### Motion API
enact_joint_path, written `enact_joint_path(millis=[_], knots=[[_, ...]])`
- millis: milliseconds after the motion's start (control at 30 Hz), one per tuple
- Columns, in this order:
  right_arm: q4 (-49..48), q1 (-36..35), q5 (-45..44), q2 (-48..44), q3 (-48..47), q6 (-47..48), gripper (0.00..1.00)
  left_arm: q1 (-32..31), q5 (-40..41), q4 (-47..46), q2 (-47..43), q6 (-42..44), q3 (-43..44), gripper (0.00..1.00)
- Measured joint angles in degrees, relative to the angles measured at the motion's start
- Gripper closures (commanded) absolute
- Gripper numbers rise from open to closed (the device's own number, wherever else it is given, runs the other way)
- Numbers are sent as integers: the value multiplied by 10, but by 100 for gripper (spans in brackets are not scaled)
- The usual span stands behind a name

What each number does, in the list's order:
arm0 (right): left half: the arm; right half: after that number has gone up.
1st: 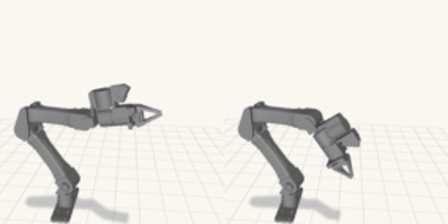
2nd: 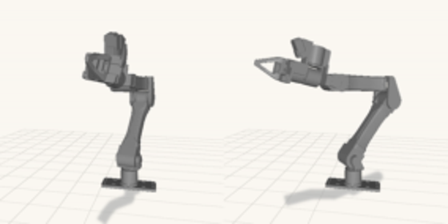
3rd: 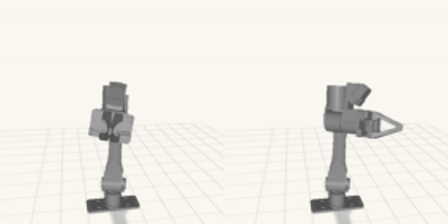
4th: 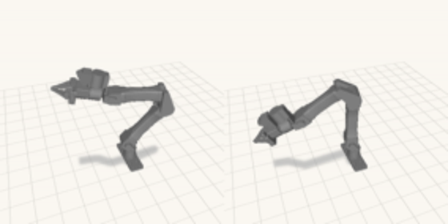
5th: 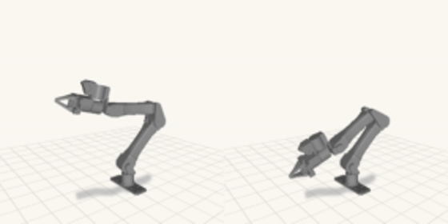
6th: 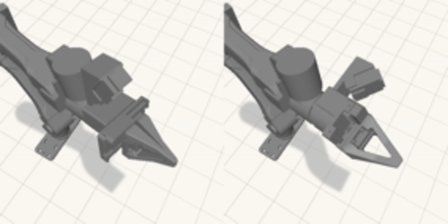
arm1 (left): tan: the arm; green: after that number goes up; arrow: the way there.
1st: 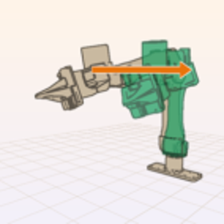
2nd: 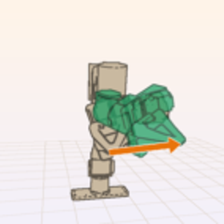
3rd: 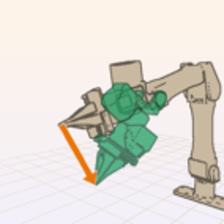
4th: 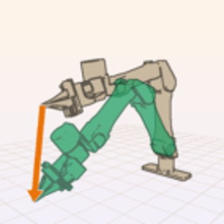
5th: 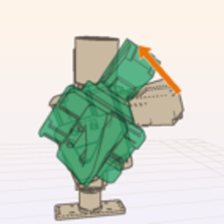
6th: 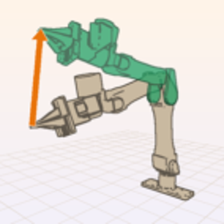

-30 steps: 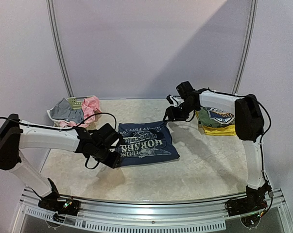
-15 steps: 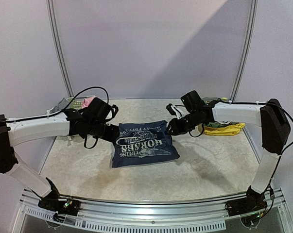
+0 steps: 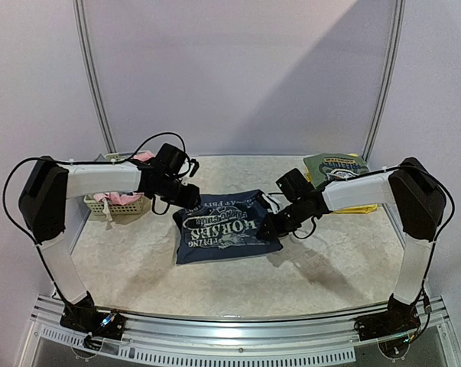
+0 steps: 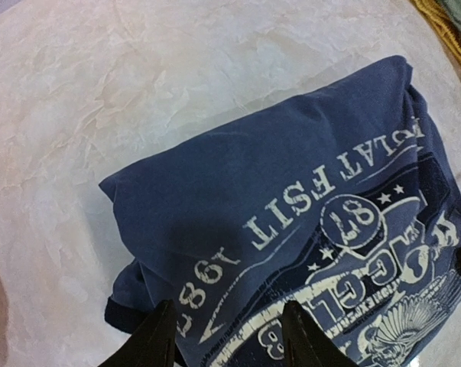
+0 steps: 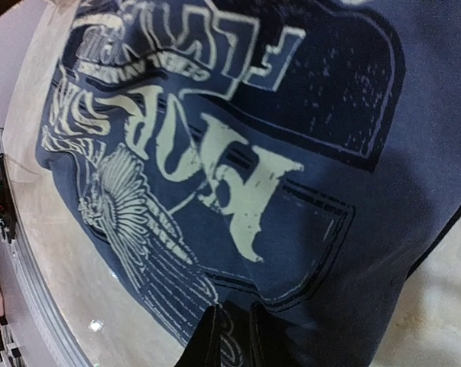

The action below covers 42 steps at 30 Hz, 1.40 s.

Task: Fold and stack the mixed laundry pile
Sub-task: Smooth out the square-folded tank top at the center of the board.

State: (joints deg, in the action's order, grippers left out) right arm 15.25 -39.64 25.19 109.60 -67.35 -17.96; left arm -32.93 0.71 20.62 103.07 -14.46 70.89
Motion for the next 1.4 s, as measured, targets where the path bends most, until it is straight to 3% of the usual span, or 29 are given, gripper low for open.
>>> enact_joint_path(millis=[533, 767, 933, 1133, 1333, 1400], knots=[[-38, 0, -11, -20, 86, -7, 84, 33, -15, -14, 106, 12, 32, 56], [-36, -1, -13, -54, 120, -27, 75, 59, -16, -40, 145, 16, 36, 57], [-16, -2, -19, -92, 133, -40, 48, 59, -5, -46, 149, 21, 40, 53], [-21, -2, -66, -157, 130, -59, 20, 54, 15, -38, 113, 32, 33, 40], [-47, 3, -156, -172, 132, -80, 3, 11, 86, -11, -16, 59, 26, 28], [-51, 7, -175, -183, 138, -89, 1, -21, 116, -5, -56, 72, 26, 26]])
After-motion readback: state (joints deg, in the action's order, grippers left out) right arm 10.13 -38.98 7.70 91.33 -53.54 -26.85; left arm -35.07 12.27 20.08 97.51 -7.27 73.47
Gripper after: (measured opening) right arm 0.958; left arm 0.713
